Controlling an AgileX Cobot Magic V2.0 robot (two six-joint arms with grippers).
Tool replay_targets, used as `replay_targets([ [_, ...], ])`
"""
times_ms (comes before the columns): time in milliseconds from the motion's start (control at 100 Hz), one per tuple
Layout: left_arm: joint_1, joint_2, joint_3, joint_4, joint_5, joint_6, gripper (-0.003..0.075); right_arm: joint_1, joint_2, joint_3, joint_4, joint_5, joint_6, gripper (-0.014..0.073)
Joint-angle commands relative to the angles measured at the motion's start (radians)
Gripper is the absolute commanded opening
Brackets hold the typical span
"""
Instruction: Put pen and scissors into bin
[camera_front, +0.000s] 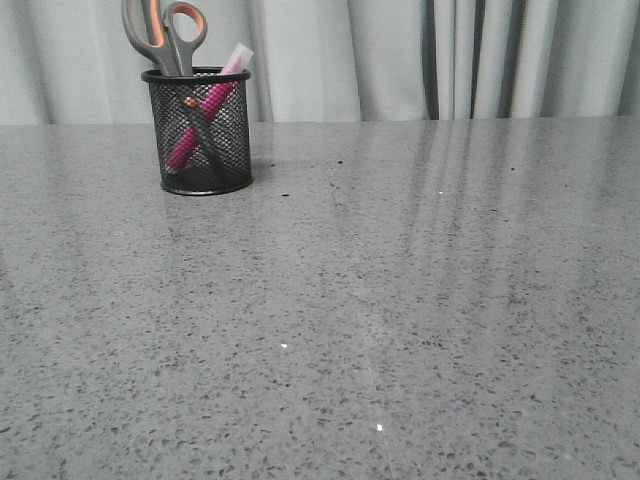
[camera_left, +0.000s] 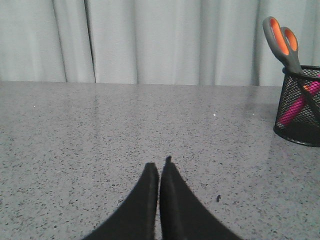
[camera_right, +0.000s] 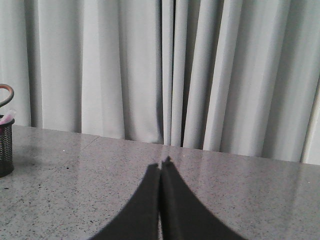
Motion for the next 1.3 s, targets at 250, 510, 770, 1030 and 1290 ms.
replay_targets([
  [250, 0.000, -0.034, 0.044, -0.009, -0.070, -0.009, -0.0019, -0.025, 0.013, 0.037, -0.023, -0.045, 0.085, -0.0071],
  [510, 0.000, -0.034, 0.044, -0.009, -0.070, -0.009, -0.0019, -0.101, 0.003, 0.172, -0.029, -0.004, 0.119, -0.0071],
  [770, 0.000, -0.032, 0.044, -0.009, -0.074, -0.009, -0.0019, -0.102, -0.054, 0.172, -0.046, 0.064, 0.071, -0.0071],
  [1030, 0.000, -0.032, 0.044, -0.009, -0.074, -0.009, -0.0019, -0.102, -0.054, 0.170, -0.059, 0.054, 0.071, -0.0071],
  [1290, 0.000, -0.032, 0.044, -0.009, -0.074, -0.009, -0.0019, -0.102, -0.054, 0.170, -0.059, 0.055, 0.071, -0.0071],
])
